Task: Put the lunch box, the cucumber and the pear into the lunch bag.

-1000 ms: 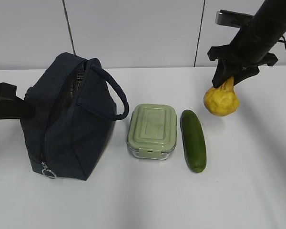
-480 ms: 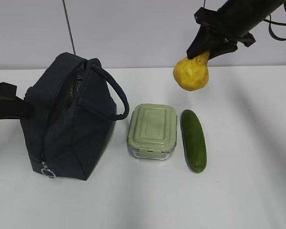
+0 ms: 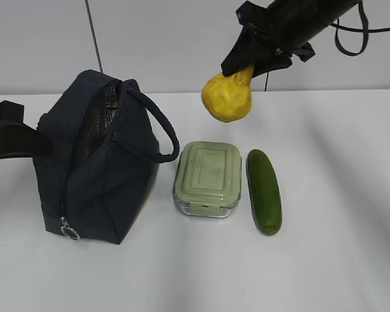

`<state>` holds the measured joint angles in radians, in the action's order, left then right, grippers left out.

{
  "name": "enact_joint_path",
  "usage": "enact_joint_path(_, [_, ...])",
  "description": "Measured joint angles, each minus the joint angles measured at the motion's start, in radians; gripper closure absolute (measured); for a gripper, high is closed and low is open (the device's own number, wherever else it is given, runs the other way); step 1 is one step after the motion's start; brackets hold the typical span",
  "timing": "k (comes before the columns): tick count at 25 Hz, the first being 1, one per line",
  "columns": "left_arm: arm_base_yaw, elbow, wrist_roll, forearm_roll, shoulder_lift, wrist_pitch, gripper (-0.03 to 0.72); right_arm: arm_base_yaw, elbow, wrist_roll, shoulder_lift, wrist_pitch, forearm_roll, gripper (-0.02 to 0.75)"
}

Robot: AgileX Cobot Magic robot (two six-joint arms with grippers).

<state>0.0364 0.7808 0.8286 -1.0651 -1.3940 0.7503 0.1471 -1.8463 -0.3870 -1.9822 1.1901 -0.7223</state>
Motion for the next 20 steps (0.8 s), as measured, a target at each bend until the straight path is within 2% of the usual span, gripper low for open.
enact_joint_path(20, [0.0,0.0,-0.007,-0.018,0.0,0.075,0.685,0.156,0.0,-0.108,0.0,-0.163,-0.224,0.475])
